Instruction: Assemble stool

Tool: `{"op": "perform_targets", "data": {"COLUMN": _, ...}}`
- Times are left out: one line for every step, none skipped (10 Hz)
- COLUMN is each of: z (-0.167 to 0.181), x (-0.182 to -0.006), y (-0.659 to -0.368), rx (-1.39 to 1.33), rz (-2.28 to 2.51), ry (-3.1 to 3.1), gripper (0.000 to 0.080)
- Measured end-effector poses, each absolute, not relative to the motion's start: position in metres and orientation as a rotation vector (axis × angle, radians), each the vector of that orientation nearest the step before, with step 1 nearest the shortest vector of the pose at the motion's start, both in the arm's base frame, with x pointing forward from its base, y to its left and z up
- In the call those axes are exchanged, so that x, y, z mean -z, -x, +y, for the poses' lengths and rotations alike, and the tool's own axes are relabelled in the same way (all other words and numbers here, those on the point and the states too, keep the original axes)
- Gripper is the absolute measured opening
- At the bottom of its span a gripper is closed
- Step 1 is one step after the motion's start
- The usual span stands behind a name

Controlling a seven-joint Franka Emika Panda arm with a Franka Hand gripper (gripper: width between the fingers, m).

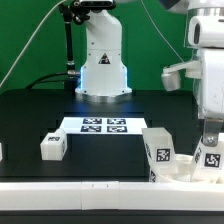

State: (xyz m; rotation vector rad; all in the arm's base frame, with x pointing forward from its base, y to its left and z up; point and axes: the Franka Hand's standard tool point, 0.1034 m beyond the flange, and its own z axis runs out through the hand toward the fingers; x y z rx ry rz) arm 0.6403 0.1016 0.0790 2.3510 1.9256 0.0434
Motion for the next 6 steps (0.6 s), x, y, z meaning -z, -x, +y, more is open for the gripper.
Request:
{"op": "perform_targets", "data": {"z": 0.1012, "x": -0.0745, "y": -0.6391, "rx": -0.036, "rz": 1.904, "ry": -2.372, "gripper": 0.0649}}
{"op": "perform_targets", "data": {"z": 0.101, "x": -0.073, "y": -0.6387, "rx": -0.034, "rz": 1.897, "ry": -2.379, "gripper": 0.0524}}
{"op": "perform_targets", "data": {"z": 0.1001, "x": -0.0732, "y": -0.639, "rx": -0.034, "rz": 1.895, "ry": -2.38, "gripper": 0.0385}}
{"op": "perform_targets", "data": {"z": 0.0997, "x": -0.0734, "y": -0.6389, "rx": -0.033, "rz": 1.894, "ry": -2.381, "gripper": 0.0335}}
{"op": "perform_targets", "data": {"z": 0.0996, "x": -0.0733, "y": -0.6389, "rx": -0.034, "rz": 1.887, "ry": -2.387, "gripper": 0.0335}}
{"op": "perform_targets", "data": {"z": 0.0978, "x": -0.0734, "y": -0.6392, "rx": -0.035, "rz": 1.857, "ry": -2.41, "gripper": 0.0335}}
